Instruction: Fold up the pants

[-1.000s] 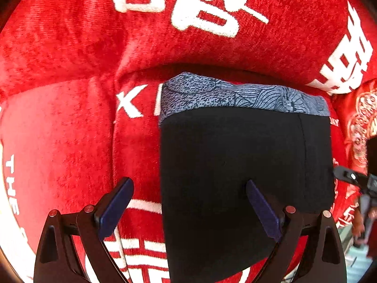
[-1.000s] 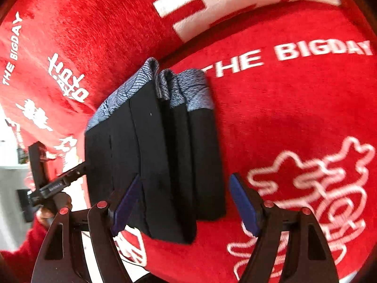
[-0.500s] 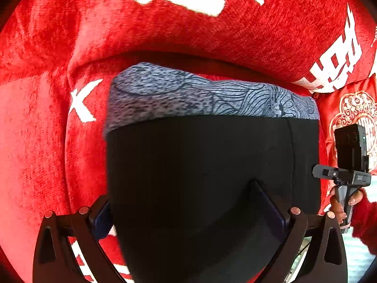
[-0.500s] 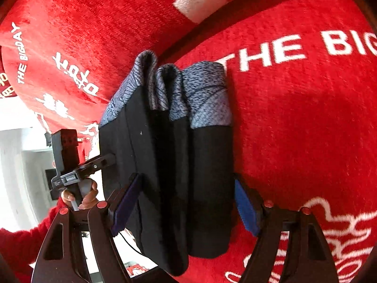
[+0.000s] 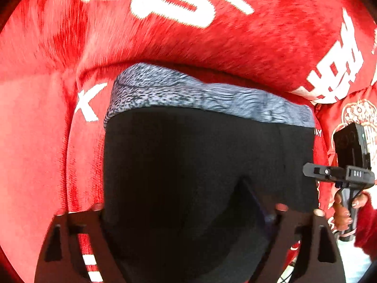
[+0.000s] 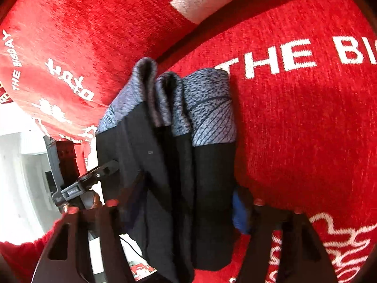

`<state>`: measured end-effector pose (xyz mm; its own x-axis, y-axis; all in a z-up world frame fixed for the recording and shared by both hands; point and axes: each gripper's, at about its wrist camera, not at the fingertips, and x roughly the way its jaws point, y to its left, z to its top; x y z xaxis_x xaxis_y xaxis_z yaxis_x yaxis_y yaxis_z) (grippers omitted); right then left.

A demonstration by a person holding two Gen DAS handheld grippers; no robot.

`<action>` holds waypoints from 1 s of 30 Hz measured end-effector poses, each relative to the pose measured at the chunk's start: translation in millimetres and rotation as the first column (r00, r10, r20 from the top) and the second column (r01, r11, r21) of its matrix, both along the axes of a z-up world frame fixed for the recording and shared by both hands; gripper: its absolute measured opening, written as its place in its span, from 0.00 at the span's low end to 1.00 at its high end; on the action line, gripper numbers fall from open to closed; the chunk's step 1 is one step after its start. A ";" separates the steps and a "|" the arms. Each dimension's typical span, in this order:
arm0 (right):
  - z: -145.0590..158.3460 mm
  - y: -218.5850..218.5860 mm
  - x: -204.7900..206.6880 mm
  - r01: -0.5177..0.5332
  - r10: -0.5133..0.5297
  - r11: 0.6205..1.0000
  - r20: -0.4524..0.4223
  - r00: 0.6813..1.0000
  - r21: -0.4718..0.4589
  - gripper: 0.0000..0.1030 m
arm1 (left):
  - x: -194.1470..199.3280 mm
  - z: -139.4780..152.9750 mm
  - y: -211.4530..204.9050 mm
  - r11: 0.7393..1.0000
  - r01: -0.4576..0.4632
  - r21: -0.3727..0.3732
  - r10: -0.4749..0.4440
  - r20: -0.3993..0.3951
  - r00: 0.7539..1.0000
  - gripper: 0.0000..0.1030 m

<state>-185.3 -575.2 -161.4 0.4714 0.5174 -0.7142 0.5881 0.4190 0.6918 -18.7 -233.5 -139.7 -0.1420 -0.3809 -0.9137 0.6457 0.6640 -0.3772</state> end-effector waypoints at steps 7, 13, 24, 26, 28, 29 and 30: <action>23.8 3.4 -10.4 0.036 -0.038 0.998 0.055 0.998 0.049 0.39 | -9.1 33.7 7.2 1.000 -0.023 -0.007 0.023 0.047 0.999 0.57; 47.9 14.0 -28.5 0.020 -0.026 0.997 0.079 0.997 0.078 0.39 | -31.2 65.1 15.3 1.000 -0.025 -0.009 0.025 0.050 0.998 0.57; 70.8 56.3 -85.5 0.007 -0.014 0.994 0.061 0.998 0.111 0.39 | -86.9 87.2 50.3 0.999 -0.041 0.033 0.041 0.015 0.999 0.57; 68.9 60.4 -98.4 0.008 -0.014 0.994 0.057 0.998 0.106 0.39 | -91.5 83.8 57.1 0.998 -0.038 0.040 0.038 0.007 0.999 0.57; 63.1 69.7 -106.0 0.022 -0.027 0.994 0.051 0.998 0.104 0.39 | -93.8 79.3 64.0 0.998 -0.031 0.047 0.030 0.006 1.000 0.57; 59.0 73.8 -105.9 0.031 -0.036 0.994 0.047 0.998 0.105 0.39 | -94.3 77.1 66.7 0.998 -0.026 0.051 0.025 0.011 1.000 0.57; 55.3 77.2 -107.6 0.038 -0.043 0.994 0.042 0.998 0.106 0.39 | -95.0 74.3 69.5 0.998 -0.023 0.053 0.022 0.021 1.000 0.57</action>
<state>-292.9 -498.0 -106.2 0.5234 0.5685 -0.6347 0.5710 0.3189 0.7565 -113.7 -164.0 -65.4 -0.1155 -0.3344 -0.9353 0.6373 0.6974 -0.3280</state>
